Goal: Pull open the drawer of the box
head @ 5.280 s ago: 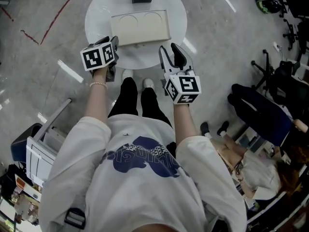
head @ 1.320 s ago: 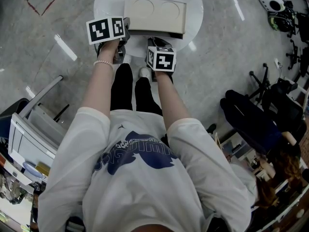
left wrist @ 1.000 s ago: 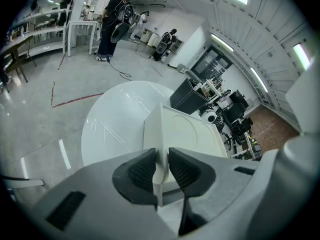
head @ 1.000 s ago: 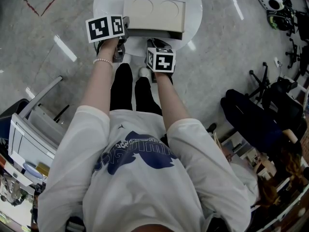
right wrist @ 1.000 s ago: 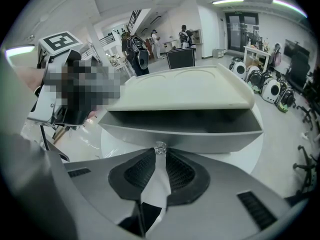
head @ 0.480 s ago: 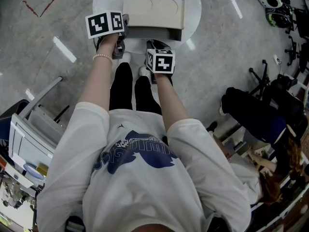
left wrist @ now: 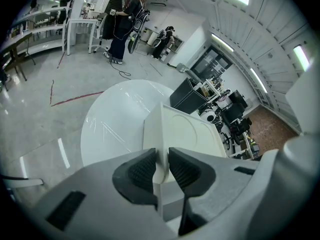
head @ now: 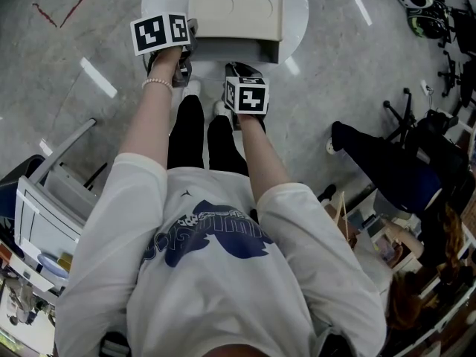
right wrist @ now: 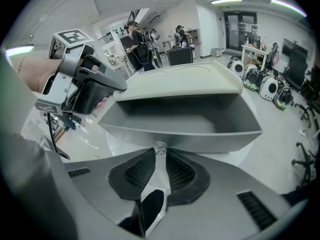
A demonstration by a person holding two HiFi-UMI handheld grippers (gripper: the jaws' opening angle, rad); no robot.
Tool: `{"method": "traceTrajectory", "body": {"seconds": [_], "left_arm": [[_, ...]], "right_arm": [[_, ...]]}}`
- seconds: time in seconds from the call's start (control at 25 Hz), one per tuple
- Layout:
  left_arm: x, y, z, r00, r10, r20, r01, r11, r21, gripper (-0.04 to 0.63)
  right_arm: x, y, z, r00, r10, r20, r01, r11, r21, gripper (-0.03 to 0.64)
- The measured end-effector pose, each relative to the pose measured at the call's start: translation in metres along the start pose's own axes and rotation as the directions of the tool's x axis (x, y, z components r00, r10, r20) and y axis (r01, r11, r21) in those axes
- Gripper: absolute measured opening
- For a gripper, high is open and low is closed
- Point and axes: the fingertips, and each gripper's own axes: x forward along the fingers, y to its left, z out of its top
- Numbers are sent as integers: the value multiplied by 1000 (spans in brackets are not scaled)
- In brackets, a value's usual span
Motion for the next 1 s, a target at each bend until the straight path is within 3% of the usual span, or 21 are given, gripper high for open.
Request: {"method": "traceTrajectory", "body": {"seconds": [1.0], "left_arm": [[2, 2, -2, 1000, 4, -7, -4, 1000, -13, 91]], "right_arm": [[-10, 7, -29, 1000, 20, -18, -21, 1000, -19, 60]]}}
